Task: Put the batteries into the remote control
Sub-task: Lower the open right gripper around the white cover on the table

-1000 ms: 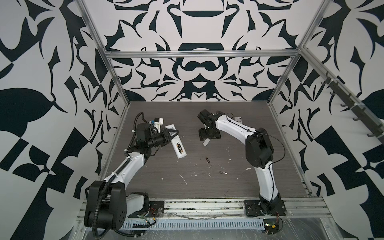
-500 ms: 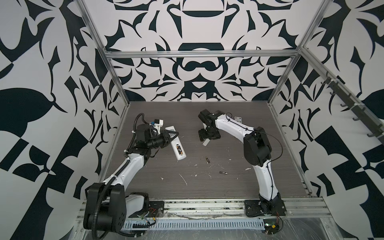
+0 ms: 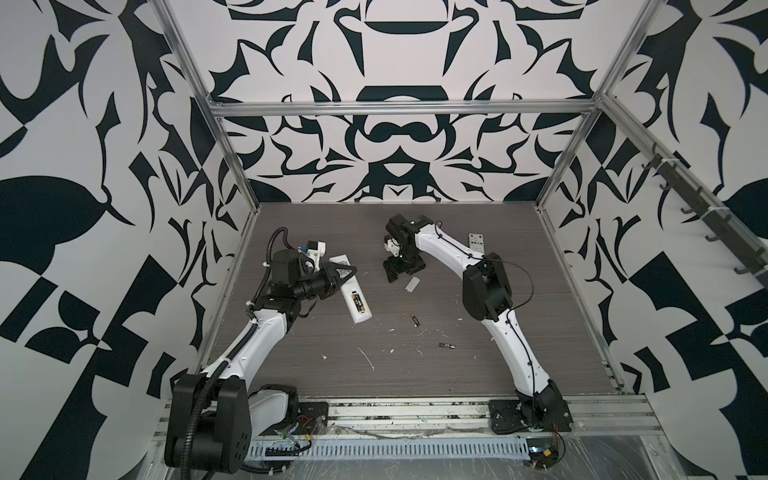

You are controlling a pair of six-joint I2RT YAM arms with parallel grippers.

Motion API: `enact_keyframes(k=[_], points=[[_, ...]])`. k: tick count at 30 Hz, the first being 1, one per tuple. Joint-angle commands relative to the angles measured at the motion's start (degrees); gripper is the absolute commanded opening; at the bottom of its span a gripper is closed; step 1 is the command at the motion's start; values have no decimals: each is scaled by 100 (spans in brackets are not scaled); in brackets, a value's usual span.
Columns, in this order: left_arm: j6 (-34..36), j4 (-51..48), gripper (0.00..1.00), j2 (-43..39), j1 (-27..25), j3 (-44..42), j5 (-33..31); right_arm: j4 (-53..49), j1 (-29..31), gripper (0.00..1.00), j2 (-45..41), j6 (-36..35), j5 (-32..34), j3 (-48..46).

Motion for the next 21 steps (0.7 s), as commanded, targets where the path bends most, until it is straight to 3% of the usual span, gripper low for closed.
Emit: enact_keyframes(k=[1,12,21], points=[[88,-89,0,-98,22,141,-38,-120,-49,82,-174,-169,-110,-214],[83,-4,0,176,21,288,-29,703,-178,82,-1294,-10,-263,-2412],[85,13,0,297,22,337,16,1050,-125,80,-1758,268,-354,-3169]])
